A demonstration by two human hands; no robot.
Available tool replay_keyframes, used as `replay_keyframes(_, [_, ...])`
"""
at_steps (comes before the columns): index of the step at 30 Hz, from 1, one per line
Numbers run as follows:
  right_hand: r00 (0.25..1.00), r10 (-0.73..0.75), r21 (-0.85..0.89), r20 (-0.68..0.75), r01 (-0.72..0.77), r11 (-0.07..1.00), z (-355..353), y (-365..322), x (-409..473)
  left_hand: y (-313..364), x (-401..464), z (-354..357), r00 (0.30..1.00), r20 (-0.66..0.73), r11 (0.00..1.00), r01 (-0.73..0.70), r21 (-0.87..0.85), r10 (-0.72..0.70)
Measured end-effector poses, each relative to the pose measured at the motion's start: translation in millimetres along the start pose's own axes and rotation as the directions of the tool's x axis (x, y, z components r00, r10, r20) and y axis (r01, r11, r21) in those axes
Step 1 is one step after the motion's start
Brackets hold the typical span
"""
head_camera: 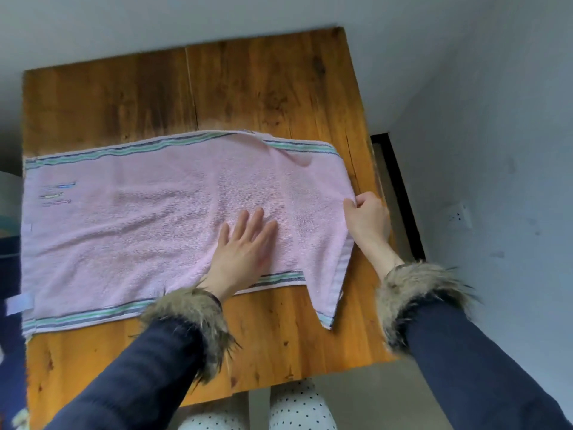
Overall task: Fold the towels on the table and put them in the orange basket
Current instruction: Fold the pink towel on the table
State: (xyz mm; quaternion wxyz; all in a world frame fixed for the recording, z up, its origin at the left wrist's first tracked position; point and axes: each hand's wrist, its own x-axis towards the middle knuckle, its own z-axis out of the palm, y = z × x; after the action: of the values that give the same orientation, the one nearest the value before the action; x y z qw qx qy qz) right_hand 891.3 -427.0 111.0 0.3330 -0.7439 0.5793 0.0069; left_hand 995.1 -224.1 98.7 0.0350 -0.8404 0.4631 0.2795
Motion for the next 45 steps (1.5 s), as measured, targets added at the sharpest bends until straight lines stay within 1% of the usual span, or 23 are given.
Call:
replay_keyframes(4, [0.996, -0.037, 0.008, -0.077, 0.038, 0.999, -24.5, -2.9, 26.4, 1.3, -2.1, 1.0, 0.999, 0.022, 1.0, 0.028, 0.013, -0.028])
replay_keyframes(6, [0.996, -0.071, -0.007, -0.059, 0.07, 0.997, -31.5, -4.7, 36.9, 3.9, -1.4, -0.9, 0.999, 0.027, 0.999, 0.039, 0.014, -0.04])
replay_keyframes(8, [0.996, -0.084, 0.07, -0.011, 0.084, 0.994, -34.3, -6.4, 43.8, 7.6, -0.9, -3.2, 0.999, 0.014, 0.999, 0.047, -0.005, -0.047])
replay_keyframes(10, [0.994, -0.11, 0.176, 0.022, 0.104, 0.979, -33.7, -10.2, 43.6, 11.9, -0.4, -2.9, 0.997, -0.05, 0.995, 0.049, -0.092, -0.054])
replay_keyframes(13, [0.97, -0.239, 0.188, 0.044, 0.226, 0.956, -26.8, -19.2, 28.2, 19.3, 0.6, -0.7, 0.978, -0.178, 0.939, 0.042, -0.341, -0.108])
replay_keyframes(14, [0.945, -0.309, 0.199, 0.108, 0.284, 0.938, -23.7, -21.8, 20.4, 21.5, 1.6, -0.1, 0.965, -0.22, 0.908, 0.039, -0.417, -0.142])
replay_keyframes(15, [0.901, -0.373, 0.225, 0.222, 0.324, 0.919, -21.1, -25.2, 12.1, 23.2, 2.7, 0.0, 0.947, -0.261, 0.874, 0.037, -0.484, -0.185])
replay_keyframes(17, [0.757, -0.437, 0.238, 0.487, 0.366, 0.9, -15.4, -28.9, 1.2, 26.6, 3.5, -2.7, 0.899, -0.328, 0.818, 0.056, -0.572, -0.291])
replay_keyframes(18, [0.709, -0.451, 0.214, 0.541, 0.403, 0.89, -13.0, -29.2, 0.2, 28.4, 3.4, -4.0, 0.877, -0.336, 0.798, 0.083, -0.598, -0.343])
replay_keyframes(19, [0.709, -0.463, 0.198, 0.531, 0.427, 0.882, -11.8, -29.9, 1.5, 31.1, 2.7, -6.3, 0.863, -0.328, 0.779, 0.111, -0.617, -0.383])
replay_keyframes(20, [0.75, -0.467, 0.196, 0.469, 0.427, 0.883, -11.5, -31.0, 5.1, 33.7, 2.1, -6.9, 0.857, -0.308, 0.757, 0.134, -0.64, -0.413])
replay_keyframes(22, [0.859, -0.436, 0.21, 0.268, 0.389, 0.897, -12.5, -32.0, 16.0, 41.0, 2.2, -5.9, 0.854, -0.266, 0.694, 0.144, -0.705, -0.447])
replay_keyframes(24, [0.904, -0.393, 0.202, 0.168, 0.358, 0.912, -12.4, -33.8, 29.2, 52.3, 5.3, -4.4, 0.852, -0.215, 0.624, 0.157, -0.765, -0.478])
replay_keyframes(26, [0.885, -0.413, 0.154, 0.214, 0.386, 0.909, -9.5, -39.9, 37.8, 66.4, 10.5, -4.2, 0.857, -0.144, 0.571, 0.196, -0.797, -0.495])
replay_keyframes(29, [0.841, -0.447, 0.163, 0.306, 0.416, 0.895, 0.9, -54.1, 43.4, 83.2, 22.9, -6.9, 0.858, -0.049, 0.479, 0.236, -0.846, -0.511])
replay_keyframes(30, [0.834, -0.46, 0.171, 0.306, 0.427, 0.888, 4.5, -58.0, 43.8, 85.7, 27.8, -8.8, 0.843, -0.004, 0.411, 0.257, -0.874, -0.537])
replay_keyframes(31, [0.834, -0.466, 0.17, 0.297, 0.434, 0.885, 7.0, -60.4, 44.0, 85.9, 33.6, -10.9, 0.819, 0.052, 0.308, 0.273, -0.911, -0.571])
replay_keyframes(34, [0.851, -0.431, 0.141, 0.301, 0.407, 0.902, 8.0, -53.7, 42.1, 77.4, 47.9, -22.3, 0.723, 0.244, -0.069, 0.264, -0.962, -0.647])
replay_keyframes(35, [0.854, -0.415, 0.107, 0.313, 0.403, 0.909, 6.2, -46.2, 38.6, 73.9, 51.3, -27.4, 0.711, 0.275, -0.127, 0.255, -0.959, -0.647])
replay_keyframes(37, [0.859, -0.372, -0.004, 0.351, 0.398, 0.917, 1.2, -25.7, 26.7, 68.5, 56.3, -35.6, 0.723, 0.288, -0.16, 0.242, -0.957, -0.628])
replay_keyframes(40, [0.845, -0.305, -0.137, 0.439, 0.398, 0.907, -11.1, 5.1, -0.3, 70.7, 57.1, -36.3, 0.759, 0.293, -0.129, 0.27, -0.954, -0.581])
replay_keyframes(43, [0.796, -0.269, -0.296, 0.543, 0.48, 0.826, -18.3, 21.5, -22.3, 78.5, 51.1, -28.6, 0.796, 0.278, -0.078, 0.281, -0.956, -0.537])
replay_keyframes(45, [0.796, -0.315, -0.345, 0.517, 0.53, 0.774, -17.3, 24.5, -28.0, 81.1, 49.3, -30.9, 0.819, 0.229, -0.057, 0.235, -0.97, -0.526])
